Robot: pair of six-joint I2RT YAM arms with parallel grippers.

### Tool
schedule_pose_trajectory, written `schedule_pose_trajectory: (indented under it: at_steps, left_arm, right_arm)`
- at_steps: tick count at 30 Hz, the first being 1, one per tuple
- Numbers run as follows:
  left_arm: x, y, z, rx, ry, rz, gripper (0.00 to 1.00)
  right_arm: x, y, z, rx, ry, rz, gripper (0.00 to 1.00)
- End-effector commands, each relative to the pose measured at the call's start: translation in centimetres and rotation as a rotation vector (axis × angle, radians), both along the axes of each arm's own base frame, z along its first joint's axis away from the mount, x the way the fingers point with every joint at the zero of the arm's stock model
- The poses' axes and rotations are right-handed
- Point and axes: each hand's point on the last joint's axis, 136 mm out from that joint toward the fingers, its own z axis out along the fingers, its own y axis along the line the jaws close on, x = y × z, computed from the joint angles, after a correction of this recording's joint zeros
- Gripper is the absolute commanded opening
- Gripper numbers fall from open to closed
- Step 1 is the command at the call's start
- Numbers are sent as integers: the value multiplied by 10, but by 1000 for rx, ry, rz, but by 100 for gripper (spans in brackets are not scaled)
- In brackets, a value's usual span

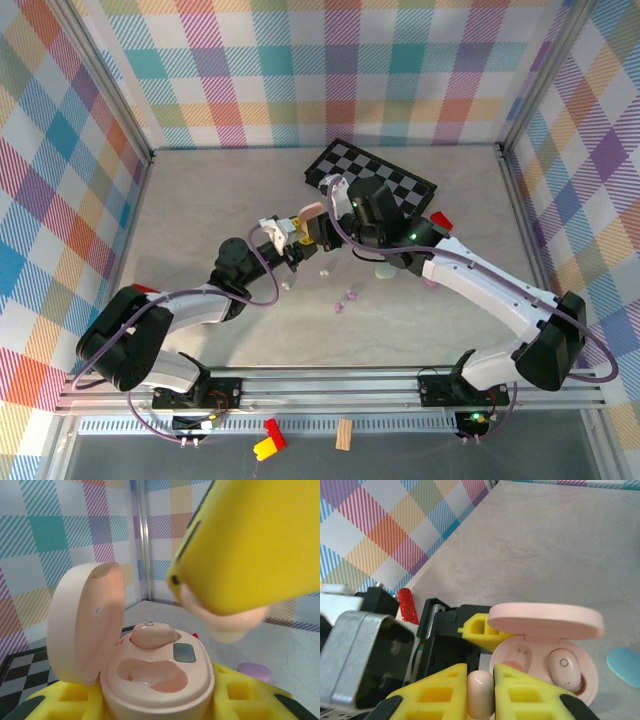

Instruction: Insert wireless bluetooth earbuds into charging case

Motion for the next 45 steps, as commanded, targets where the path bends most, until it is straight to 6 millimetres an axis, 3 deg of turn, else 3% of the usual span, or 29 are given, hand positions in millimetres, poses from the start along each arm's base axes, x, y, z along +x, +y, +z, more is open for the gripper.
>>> schedule_pose_trajectory:
  at_steps: [1, 15, 23, 35, 45]
  left_arm:
    - [-10, -2, 14, -41, -58, -19, 32]
    - [-11, -7, 21, -64, -66, -7, 30]
    - [3, 0, 20, -87, -65, 89, 30]
    - [-3, -1, 29, -98, -85, 66, 30]
    - [-10, 2, 38, -110, -94, 51, 30]
  right_arm:
    - [9, 4, 17, 30, -43, -3, 16]
    - [16, 12, -1, 34, 29, -8, 16]
    - [21, 7, -12, 58, 112, -74, 15]
    - [33, -1, -38, 52, 209, -141, 21]
    - [36, -6, -36, 32, 183, -158, 27]
